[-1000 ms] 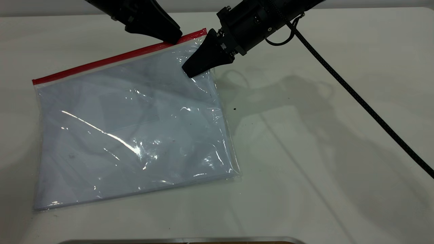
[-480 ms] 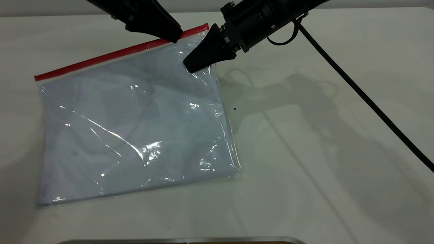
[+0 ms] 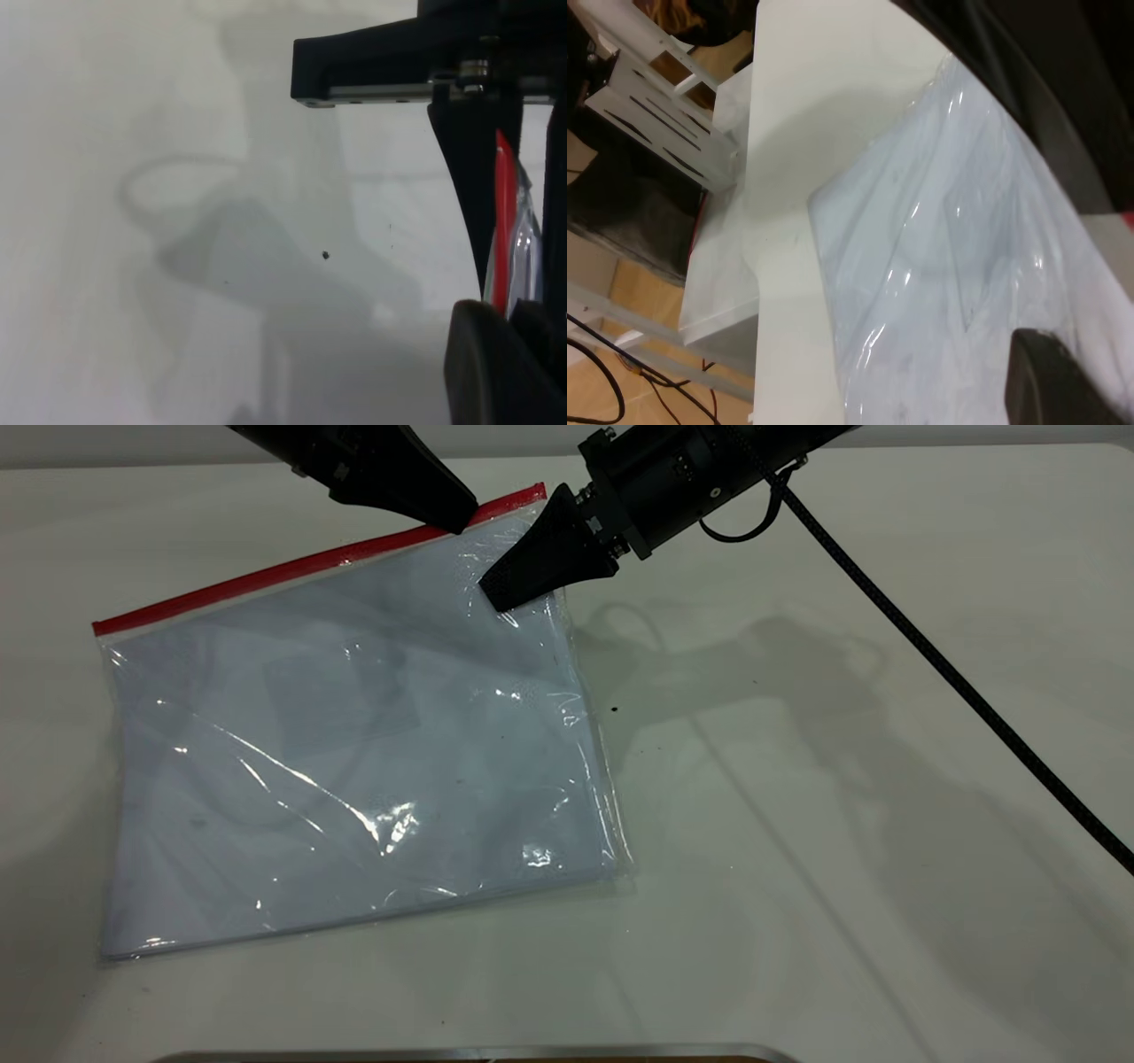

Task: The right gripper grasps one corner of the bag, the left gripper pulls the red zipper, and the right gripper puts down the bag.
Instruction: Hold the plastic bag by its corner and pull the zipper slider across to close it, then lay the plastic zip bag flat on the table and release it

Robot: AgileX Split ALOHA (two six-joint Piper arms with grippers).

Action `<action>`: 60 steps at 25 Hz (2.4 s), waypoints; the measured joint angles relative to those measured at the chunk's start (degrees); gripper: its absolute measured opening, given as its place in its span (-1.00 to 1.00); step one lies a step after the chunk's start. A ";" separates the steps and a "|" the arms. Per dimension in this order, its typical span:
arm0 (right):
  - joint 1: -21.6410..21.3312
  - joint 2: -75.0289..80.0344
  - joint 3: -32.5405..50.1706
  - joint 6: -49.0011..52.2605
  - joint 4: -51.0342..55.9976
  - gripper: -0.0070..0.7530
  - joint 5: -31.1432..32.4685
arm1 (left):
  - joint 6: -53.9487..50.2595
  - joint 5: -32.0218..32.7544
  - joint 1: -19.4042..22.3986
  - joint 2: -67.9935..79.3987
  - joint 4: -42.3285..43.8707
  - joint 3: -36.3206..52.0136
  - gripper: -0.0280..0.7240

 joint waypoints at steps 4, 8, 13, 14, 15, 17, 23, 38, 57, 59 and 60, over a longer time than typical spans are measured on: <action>-1.82 0.00 0.00 0.00 0.30 -0.89 0.66 | 0.00 -0.06 0.00 0.00 -0.35 -0.13 -0.80; -5.05 0.00 0.00 0.06 0.68 -0.89 2.19 | 0.00 -1.16 0.00 0.00 0.08 -0.39 -0.80; -9.02 0.00 0.00 0.06 0.64 -0.89 3.63 | 0.00 -2.20 0.00 0.00 2.05 -0.39 -0.80; -9.76 0.00 0.00 0.06 0.64 -0.89 3.82 | -0.06 -2.34 0.00 0.00 2.67 -0.39 -0.80; -10.49 0.00 0.00 0.06 0.58 -0.89 3.97 | -0.06 -2.49 0.00 0.00 3.35 -0.39 -0.80; -11.82 0.00 0.00 0.06 0.51 -0.89 3.83 | -0.39 -2.63 0.00 0.00 4.69 -0.39 -0.80; -15.31 0.00 0.00 0.13 -0.87 -0.89 3.77 | -1.55 -2.87 0.00 0.00 7.81 -0.39 -0.80; -18.69 0.00 0.00 4.76 -1.83 -0.89 -1.65 | -15.32 -3.02 0.00 0.00 25.07 -0.48 -0.80; -19.03 0.00 0.00 4.77 -1.31 -0.27 -4.04 | -23.00 -2.72 0.00 0.00 33.27 -0.48 -0.51; -19.31 0.00 0.00 4.77 -0.66 0.04 -4.82 | -24.50 -2.84 0.06 0.00 33.21 -0.48 -0.26; -19.43 0.00 -0.01 4.77 -0.42 0.21 -5.16 | -25.06 -3.15 0.06 0.00 33.05 -0.48 -0.14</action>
